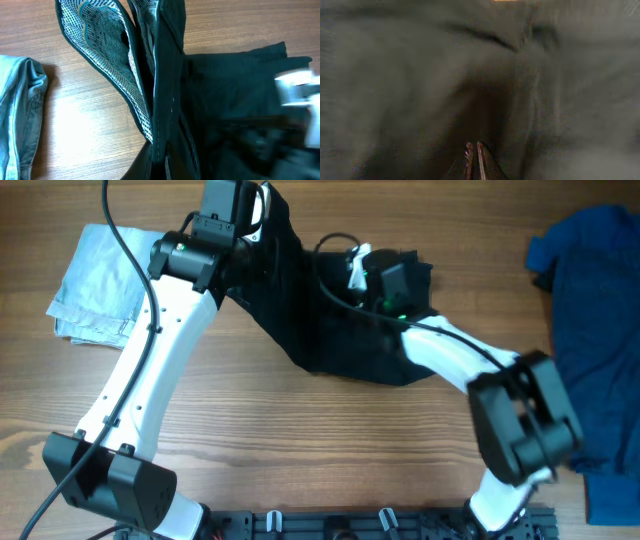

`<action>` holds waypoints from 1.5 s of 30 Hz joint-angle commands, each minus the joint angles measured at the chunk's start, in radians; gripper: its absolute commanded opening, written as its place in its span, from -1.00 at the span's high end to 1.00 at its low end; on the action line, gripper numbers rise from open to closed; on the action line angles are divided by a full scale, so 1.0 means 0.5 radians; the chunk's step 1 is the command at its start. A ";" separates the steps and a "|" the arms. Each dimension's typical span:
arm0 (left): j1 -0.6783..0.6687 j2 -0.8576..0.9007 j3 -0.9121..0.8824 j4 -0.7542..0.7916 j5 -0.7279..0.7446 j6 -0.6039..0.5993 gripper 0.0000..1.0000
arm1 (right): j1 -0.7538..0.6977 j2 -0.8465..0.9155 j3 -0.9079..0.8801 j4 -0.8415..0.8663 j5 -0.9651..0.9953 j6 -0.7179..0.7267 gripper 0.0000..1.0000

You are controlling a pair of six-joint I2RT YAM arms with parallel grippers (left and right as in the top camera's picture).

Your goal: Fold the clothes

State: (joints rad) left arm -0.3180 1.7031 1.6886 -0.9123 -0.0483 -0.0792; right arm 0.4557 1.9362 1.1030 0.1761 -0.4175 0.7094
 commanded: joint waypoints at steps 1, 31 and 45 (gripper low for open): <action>0.000 -0.044 0.053 0.019 -0.012 0.039 0.88 | 0.096 0.314 0.019 0.138 -0.011 0.105 0.91; -0.002 -0.041 0.053 -0.048 -0.010 0.038 0.88 | -0.022 0.280 0.024 0.541 0.109 -0.005 0.91; -0.002 -0.041 0.053 -0.064 0.063 0.023 0.92 | 0.083 0.780 0.154 1.102 0.249 0.089 0.91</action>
State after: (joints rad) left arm -0.3180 1.7031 1.6886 -0.9436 -0.0418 -0.0792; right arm 0.4976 2.2631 1.1210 0.7177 -0.2787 0.7479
